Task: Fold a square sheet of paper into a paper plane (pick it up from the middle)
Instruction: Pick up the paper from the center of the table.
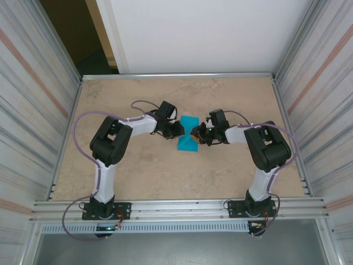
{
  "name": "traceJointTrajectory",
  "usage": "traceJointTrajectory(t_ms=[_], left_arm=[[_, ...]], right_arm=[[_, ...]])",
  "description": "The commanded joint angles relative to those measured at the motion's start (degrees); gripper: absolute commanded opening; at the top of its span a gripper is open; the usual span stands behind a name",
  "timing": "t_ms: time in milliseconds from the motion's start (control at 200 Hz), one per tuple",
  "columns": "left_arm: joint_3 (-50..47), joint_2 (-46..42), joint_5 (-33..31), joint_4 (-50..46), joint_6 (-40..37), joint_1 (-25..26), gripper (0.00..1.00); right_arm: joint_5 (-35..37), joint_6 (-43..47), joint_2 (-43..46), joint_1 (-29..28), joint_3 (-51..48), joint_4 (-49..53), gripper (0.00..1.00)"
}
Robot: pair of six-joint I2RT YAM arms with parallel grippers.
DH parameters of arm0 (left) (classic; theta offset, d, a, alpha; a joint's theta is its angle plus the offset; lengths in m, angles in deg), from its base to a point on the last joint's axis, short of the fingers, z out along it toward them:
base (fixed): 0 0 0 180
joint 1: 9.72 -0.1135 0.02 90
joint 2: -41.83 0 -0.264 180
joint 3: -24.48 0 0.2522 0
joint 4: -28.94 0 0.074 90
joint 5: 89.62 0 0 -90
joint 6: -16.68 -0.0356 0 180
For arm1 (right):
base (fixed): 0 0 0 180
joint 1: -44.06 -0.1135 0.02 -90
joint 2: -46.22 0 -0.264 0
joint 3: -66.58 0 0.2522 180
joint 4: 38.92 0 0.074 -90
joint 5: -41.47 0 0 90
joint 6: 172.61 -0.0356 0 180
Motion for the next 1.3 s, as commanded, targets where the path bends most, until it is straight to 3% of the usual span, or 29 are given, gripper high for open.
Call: traceJointTrajectory(t_ms=[0,797,917,1102,1293], left_arm=[[-0.73,1.1,-0.45,-1.24,0.56,-0.43,0.19],[-0.31,-1.05,0.24,-1.23,0.93,-0.77,0.2],[0.19,-1.86,4.73,1.78,2.69,-2.0,0.21],[-0.03,-6.24,5.76,2.25,3.02,-4.39,0.27],[-6.99,-12.08,7.16,7.12,5.32,-7.51,0.36]], right_arm=[[-0.93,-1.04,-0.42,-0.52,-1.17,-1.9,0.25],[-1.44,-2.89,-2.5,-3.25,-1.67,-5.5,0.16],[-1.6,-2.53,-2.67,-3.11,-1.38,-5.48,0.13],[-1.18,-1.62,-1.75,-2.23,-1.36,-4.64,0.11],[-1.02,0.26,-0.24,-1.34,-0.59,-3.71,0.09]])
